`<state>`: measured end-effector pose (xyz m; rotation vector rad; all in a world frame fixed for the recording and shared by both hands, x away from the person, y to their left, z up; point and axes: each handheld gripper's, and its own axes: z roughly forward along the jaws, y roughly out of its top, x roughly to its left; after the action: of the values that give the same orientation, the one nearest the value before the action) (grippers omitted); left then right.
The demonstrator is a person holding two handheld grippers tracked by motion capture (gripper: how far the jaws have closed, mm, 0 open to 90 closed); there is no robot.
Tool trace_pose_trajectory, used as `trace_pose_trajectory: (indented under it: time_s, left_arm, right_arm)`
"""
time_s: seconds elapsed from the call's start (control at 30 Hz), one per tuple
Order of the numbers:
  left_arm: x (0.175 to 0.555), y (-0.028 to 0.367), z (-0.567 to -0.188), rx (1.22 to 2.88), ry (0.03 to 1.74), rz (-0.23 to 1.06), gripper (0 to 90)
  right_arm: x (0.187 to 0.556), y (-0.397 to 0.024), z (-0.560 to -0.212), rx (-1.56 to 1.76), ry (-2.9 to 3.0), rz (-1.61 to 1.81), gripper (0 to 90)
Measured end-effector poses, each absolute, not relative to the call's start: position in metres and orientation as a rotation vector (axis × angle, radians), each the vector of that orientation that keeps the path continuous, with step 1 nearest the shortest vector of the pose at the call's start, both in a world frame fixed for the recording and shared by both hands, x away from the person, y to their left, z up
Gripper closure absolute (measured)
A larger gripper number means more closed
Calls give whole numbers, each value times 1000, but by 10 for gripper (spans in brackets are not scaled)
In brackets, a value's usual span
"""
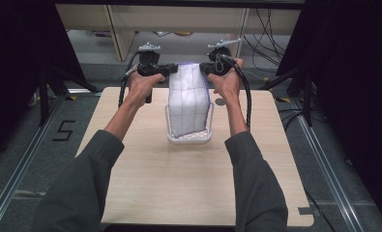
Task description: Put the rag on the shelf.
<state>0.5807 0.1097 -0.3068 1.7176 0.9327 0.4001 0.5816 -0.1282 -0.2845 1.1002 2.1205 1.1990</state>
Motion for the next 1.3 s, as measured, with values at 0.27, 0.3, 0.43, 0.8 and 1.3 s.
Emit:
trace_pose_trajectory:
  time_s: [0.27,0.3,0.43,0.8,1.3]
  left_arm:
    - [587,115,-322,1746,967,373,834]
    - [588,114,-324,1745,975,367,833]
    - [591,112,-334,1766,980,347,830]
    - [592,103,-353,1828,998,323,822]
    - [589,111,-357,1820,1017,301,633]
  right_arm:
    - [592,-122,-303,1149,2172,1129,840]
    - [594,-122,-306,1148,2169,1122,840]
    - [597,-122,-318,1195,2200,1085,839]
    - [601,-129,-342,1234,2252,1033,828]
    - [602,-136,-350,1297,2227,1029,679]
